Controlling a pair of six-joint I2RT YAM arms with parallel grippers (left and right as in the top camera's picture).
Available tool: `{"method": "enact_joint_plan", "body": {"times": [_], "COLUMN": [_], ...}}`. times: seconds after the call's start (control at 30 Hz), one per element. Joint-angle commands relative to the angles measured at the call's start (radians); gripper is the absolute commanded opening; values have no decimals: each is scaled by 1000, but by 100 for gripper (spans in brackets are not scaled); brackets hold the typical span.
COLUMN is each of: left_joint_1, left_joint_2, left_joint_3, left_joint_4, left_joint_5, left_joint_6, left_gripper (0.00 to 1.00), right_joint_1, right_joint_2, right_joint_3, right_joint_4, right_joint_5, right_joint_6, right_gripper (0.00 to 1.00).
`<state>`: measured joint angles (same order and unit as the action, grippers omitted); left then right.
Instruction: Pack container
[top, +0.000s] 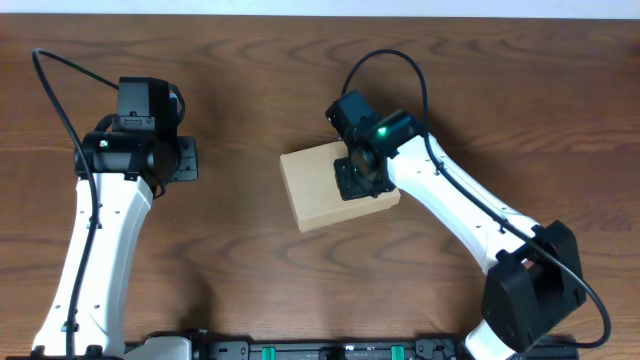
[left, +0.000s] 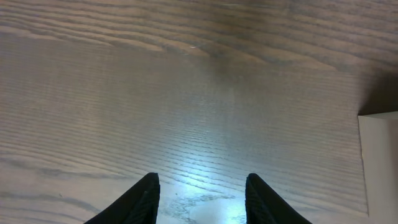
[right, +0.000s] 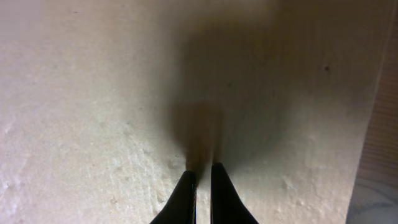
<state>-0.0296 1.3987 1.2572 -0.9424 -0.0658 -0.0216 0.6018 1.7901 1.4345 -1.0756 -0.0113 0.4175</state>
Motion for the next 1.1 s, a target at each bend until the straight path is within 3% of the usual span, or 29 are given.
{"method": "enact_joint_plan", "body": {"times": [0.0, 0.47, 0.57, 0.63, 0.77, 0.83, 0.87, 0.9, 0.93, 1.0, 1.07], "left_joint_1": [3, 3, 3, 3, 3, 3, 3, 3, 3, 3, 3], "left_joint_2": [-10, -10, -10, -10, -10, -10, -10, -10, -10, -10, -10], "left_joint_3": [8, 8, 8, 8, 8, 8, 8, 8, 8, 8, 8], "left_joint_4": [-3, -26, -25, -22, -17, -2, 8, 19, 34, 69, 117], "left_joint_5": [15, 33, 41, 42, 41, 41, 41, 40, 40, 35, 16], "left_joint_6": [14, 11, 10, 11, 12, 15, 15, 15, 15, 15, 14], "left_gripper": [44, 45, 50, 53, 64, 68, 73, 88, 95, 95, 95], "right_joint_1": [7, -21, -21, -24, -58, -90, -111, -132, -155, -213, -275], "right_joint_2": [-18, -18, -19, -19, -19, -21, -21, -21, -21, -21, -21], "right_joint_3": [-58, -109, -98, -83, -34, -3, 13, 26, 37, 43, 43], "right_joint_4": [21, 88, 150, 200, 272, 303, 322, 343, 360, 412, 459], "right_joint_5": [-15, -16, -15, -6, 61, 97, 107, 117, 132, 175, 213], "right_joint_6": [31, 24, -35, -77, -124, -154, -179, -203, -224, -241, -276], "right_gripper": [2, 1, 8, 31, 40, 58, 72, 80, 83, 98, 99]}}
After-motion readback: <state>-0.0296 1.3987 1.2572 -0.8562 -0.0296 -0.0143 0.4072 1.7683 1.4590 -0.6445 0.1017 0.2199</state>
